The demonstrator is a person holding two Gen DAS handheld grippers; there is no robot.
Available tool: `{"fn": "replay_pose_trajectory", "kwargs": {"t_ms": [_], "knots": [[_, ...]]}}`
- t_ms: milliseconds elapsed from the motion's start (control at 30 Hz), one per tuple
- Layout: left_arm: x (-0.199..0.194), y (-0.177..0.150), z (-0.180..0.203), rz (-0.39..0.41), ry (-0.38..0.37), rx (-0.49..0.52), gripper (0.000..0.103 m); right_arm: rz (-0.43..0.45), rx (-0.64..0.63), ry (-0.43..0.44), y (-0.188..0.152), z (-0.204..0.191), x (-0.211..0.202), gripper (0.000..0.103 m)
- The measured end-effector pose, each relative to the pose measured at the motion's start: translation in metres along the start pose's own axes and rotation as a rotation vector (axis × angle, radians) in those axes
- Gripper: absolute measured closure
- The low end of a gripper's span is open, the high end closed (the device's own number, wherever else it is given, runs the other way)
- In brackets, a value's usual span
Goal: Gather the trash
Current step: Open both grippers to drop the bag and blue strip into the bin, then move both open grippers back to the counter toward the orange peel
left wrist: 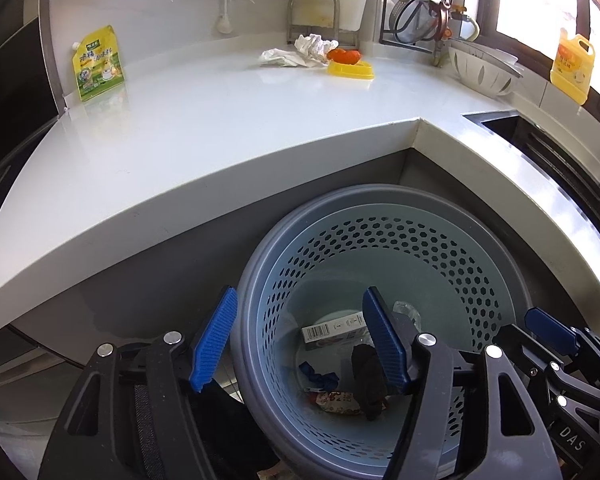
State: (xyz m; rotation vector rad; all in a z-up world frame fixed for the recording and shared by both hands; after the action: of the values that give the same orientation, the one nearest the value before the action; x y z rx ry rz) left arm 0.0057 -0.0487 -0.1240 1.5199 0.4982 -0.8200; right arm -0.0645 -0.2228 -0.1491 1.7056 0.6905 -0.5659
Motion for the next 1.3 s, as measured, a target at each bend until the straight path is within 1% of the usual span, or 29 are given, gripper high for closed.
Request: {"fn": "replay_pose_trajectory", "kwargs": {"t_ms": [133, 233, 333, 400, 500, 733, 800, 900, 1000, 1300], "knots": [[-0.006, 0.002, -0.001, 0.012, 0.006, 0.001, 0.039, 0.018, -0.002, 0.002, 0.003, -0.001, -0.006, 0.048], [-0.013, 0.004, -0.004, 0.022, 0.011, -0.004, 0.036, 0.032, -0.005, 0.002, 0.006, -0.002, -0.011, 0.047], [-0.02, 0.008, -0.007, 0.035, 0.011, -0.011, 0.033, 0.047, -0.002, 0.014, 0.01, -0.005, -0.016, 0.044], [-0.025, 0.012, -0.008, 0.047, 0.008, -0.016, 0.029, 0.054, -0.009, 0.023, 0.015, -0.008, -0.02, 0.043], [-0.032, 0.02, -0.009, 0.069, 0.009, -0.021, 0.025, 0.074, -0.016, 0.031, 0.027, -0.011, -0.023, 0.041], [-0.045, 0.053, -0.019, 0.146, 0.023, -0.025, 0.016, 0.143, -0.038, 0.028, 0.073, -0.012, -0.029, 0.04], [-0.046, 0.065, -0.023, 0.167, 0.028, -0.031, 0.014, 0.164, -0.031, 0.024, 0.089, -0.01, -0.028, 0.036], [-0.045, 0.085, -0.03, 0.194, 0.036, -0.04, 0.012, 0.179, -0.034, 0.03, 0.112, -0.01, -0.022, 0.035], [-0.038, 0.105, -0.037, 0.205, 0.05, -0.049, 0.012, 0.181, -0.056, 0.018, 0.135, -0.013, -0.013, 0.035], [-0.011, 0.165, -0.057, 0.211, 0.079, -0.081, 0.01, 0.184, -0.109, 0.028, 0.202, -0.029, 0.023, 0.033]]}}
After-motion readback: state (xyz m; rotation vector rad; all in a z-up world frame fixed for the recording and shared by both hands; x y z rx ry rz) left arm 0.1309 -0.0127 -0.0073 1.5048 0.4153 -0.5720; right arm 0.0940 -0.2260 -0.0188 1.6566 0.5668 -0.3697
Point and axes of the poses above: each gripper's, at about its wrist camera, not at the fingertips, and x roughly the way its jaws point, z to its right, y to its top, the point moved 4 cm from there along x, roughly the way its jaws point, and after that the axes turned 1 degree about -y, right-handed, at the moved point
